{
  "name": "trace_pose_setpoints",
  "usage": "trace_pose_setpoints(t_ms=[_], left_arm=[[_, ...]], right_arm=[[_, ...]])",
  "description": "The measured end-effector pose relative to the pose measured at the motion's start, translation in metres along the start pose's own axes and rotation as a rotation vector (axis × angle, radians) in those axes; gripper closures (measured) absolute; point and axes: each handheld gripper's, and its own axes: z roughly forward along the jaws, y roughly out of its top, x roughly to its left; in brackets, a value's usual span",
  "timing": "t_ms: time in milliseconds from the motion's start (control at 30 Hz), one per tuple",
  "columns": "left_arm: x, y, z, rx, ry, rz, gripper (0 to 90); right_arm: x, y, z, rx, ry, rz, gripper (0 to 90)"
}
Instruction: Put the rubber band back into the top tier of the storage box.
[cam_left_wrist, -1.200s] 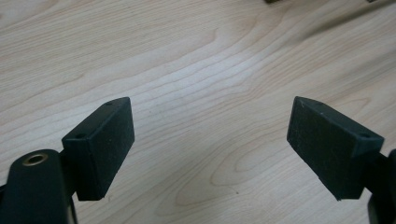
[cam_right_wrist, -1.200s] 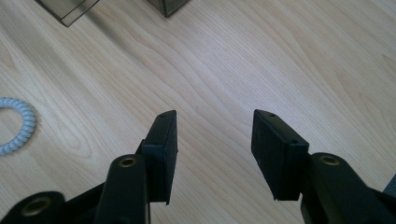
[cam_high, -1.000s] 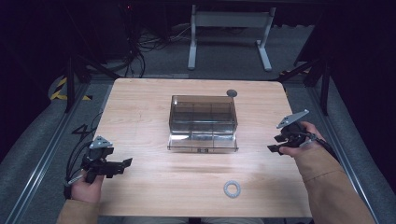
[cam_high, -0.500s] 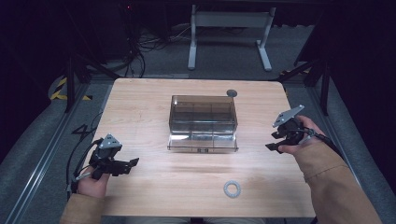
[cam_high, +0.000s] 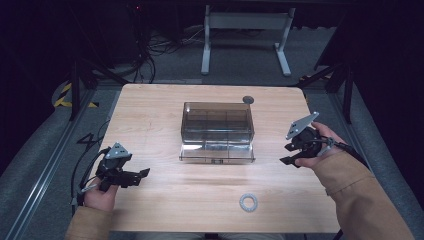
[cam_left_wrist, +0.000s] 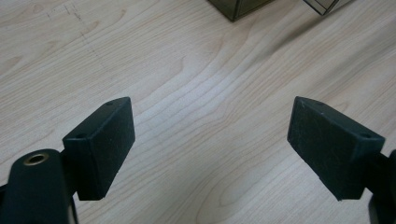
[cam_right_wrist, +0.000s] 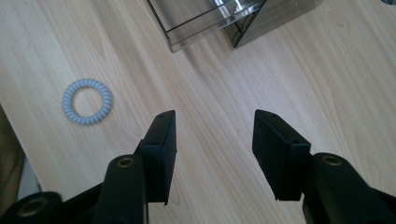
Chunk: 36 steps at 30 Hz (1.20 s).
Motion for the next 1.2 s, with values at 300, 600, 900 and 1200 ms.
trace_pose_setpoints(t_ms=[300, 600, 900, 1200], left_arm=[[-0.002, 0.001, 0.002, -0.006, -0.011, 0.009, 15.7], [-0.001, 0.000, 0.000, -0.005, -0.008, 0.013, 15.7], [-0.002, 0.000, 0.000, -0.011, -0.014, 0.013, 15.7], [-0.001, 0.000, 0.000, -0.012, -0.016, 0.016, 15.7]], right_arm=[[0.015, 0.013, 0.001, 0.002, 0.018, -0.061, 50.5], [0.033, 0.027, 0.010, 0.024, 0.055, -0.126, 51.0], [0.048, 0.037, 0.022, 0.046, 0.088, -0.179, 52.5], [0.054, 0.040, 0.033, 0.068, 0.121, -0.189, 53.9]])
